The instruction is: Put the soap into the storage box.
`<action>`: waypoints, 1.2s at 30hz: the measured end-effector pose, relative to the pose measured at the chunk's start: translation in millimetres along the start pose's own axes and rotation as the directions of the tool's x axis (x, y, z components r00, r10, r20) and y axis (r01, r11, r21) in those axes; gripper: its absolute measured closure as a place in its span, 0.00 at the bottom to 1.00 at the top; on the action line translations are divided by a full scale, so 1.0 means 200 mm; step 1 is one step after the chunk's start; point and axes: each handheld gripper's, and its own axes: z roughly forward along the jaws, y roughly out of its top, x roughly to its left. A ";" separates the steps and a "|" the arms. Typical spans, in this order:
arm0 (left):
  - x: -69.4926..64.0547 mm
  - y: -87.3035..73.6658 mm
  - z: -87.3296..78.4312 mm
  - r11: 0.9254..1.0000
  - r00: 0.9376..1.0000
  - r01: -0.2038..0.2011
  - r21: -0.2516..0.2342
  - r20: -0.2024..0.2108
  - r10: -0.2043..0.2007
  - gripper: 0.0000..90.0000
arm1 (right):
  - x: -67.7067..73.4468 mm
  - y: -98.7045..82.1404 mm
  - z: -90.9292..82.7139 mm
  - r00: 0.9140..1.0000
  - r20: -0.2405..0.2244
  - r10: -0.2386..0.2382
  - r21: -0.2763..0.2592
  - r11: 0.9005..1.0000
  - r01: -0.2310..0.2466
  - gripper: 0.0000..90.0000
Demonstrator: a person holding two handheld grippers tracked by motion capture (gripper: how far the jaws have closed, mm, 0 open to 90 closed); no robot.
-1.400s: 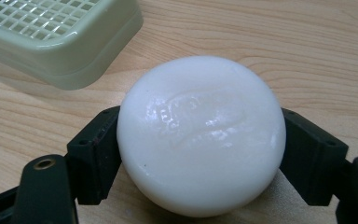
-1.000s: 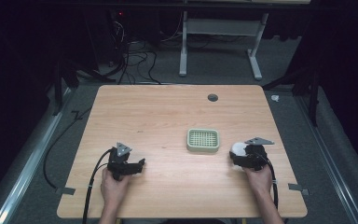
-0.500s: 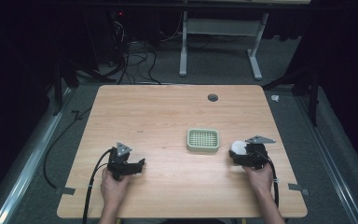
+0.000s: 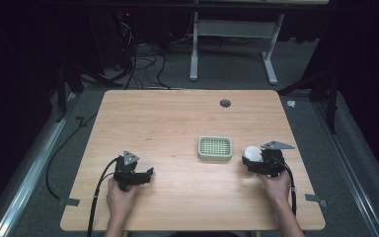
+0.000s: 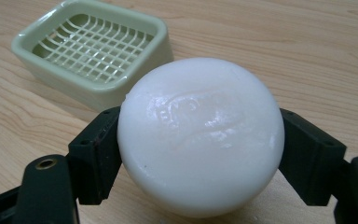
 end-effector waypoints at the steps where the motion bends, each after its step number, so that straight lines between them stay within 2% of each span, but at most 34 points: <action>1: 0.00 0.00 0.00 1.000 1.000 0.000 0.000 0.000 0.000 0.19 | 0.00 0.00 0.00 1.000 -0.005 0.001 0.001 1.000 -0.001 0.27; 16: 0.00 0.00 0.00 1.000 1.000 0.001 0.000 0.000 -0.001 0.19 | 0.01 0.06 -0.04 0.999 -0.043 -0.012 -0.027 1.000 0.010 0.27; 30: 0.00 0.00 0.00 1.000 1.000 0.000 0.000 0.000 0.000 0.19 | 0.02 0.13 -0.06 0.997 -0.082 -0.003 -0.050 0.999 -0.001 0.27; 36: 0.00 0.00 0.00 1.000 1.000 0.000 0.000 0.000 0.000 0.19 | 0.05 0.17 -0.06 0.995 -0.099 -0.031 -0.052 0.998 0.026 0.27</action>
